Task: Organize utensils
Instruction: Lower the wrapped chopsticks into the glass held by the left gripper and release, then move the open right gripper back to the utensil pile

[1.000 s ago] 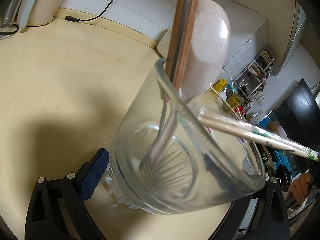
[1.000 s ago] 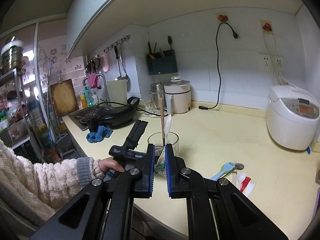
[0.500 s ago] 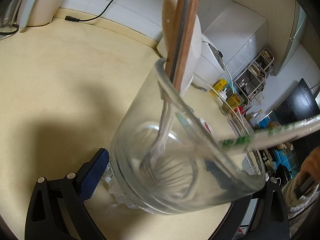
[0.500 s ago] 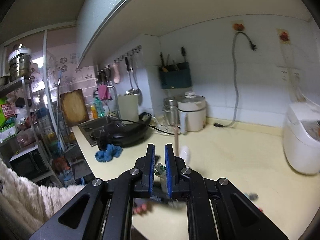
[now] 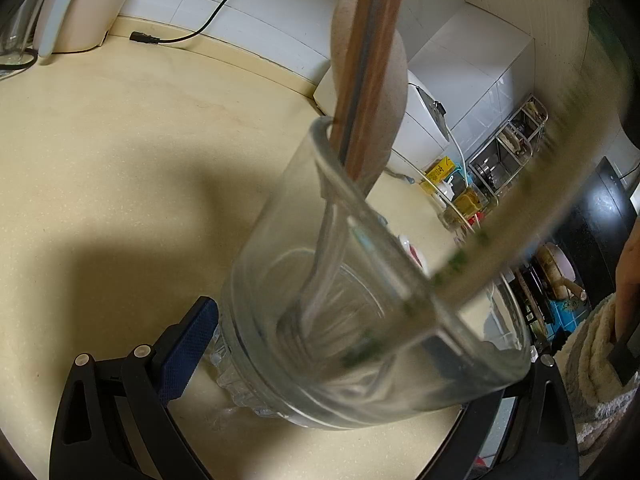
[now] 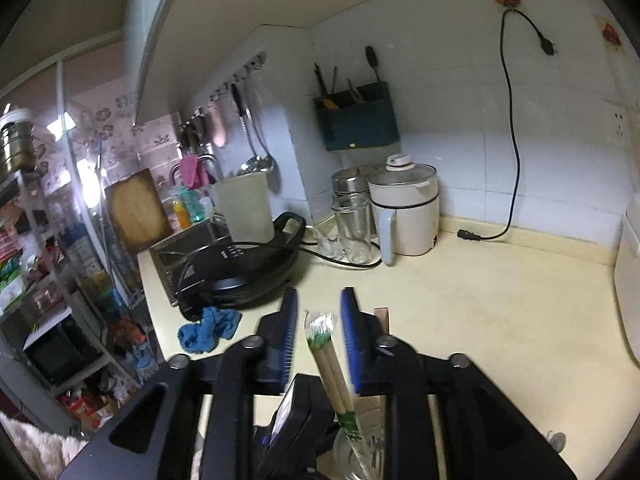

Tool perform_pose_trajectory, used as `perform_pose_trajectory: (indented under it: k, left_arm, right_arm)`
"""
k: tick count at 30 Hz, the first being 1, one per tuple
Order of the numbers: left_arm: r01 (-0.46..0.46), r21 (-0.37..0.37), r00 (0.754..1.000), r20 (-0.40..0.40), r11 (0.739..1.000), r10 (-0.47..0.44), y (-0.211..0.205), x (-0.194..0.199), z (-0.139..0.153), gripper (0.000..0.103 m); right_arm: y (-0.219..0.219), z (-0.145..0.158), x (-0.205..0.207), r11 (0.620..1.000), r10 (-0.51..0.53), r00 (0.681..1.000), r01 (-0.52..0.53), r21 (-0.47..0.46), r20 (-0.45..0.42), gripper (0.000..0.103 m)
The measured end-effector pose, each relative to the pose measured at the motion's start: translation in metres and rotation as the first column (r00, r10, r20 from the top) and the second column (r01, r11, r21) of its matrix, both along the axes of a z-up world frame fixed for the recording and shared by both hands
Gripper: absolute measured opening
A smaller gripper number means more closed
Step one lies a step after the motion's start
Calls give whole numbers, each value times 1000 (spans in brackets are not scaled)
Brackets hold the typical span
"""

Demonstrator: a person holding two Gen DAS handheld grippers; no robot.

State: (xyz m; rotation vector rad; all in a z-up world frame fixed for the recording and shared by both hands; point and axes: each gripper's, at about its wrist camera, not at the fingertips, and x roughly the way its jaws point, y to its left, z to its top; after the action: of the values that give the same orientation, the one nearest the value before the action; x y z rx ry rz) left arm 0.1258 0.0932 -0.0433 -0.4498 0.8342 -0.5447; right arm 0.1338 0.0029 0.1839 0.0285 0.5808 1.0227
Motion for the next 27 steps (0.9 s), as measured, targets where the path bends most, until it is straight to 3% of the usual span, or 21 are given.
perform_pose_trajectory:
  k: [9, 15, 21, 27]
  left_arm:
    - [0, 0, 1000, 0, 1000, 0, -1, -1, 1, 99]
    - [0, 0, 1000, 0, 1000, 0, -1, 0, 1, 99]
    - [0, 0, 1000, 0, 1000, 0, -1, 0, 1, 99]
    - [0, 0, 1000, 0, 1000, 0, -1, 0, 1, 99]
  right_arm:
    - [-45, -1, 0, 988, -54, 999, 54, 148, -7, 33]
    - [-92, -24, 7, 972, -181, 982, 187, 142, -58, 33]
    - [-153, -52, 7, 934, -293, 943, 318, 165, -160, 33]
    - [-228, -83, -5, 865, -420, 862, 475, 162, -282, 33]
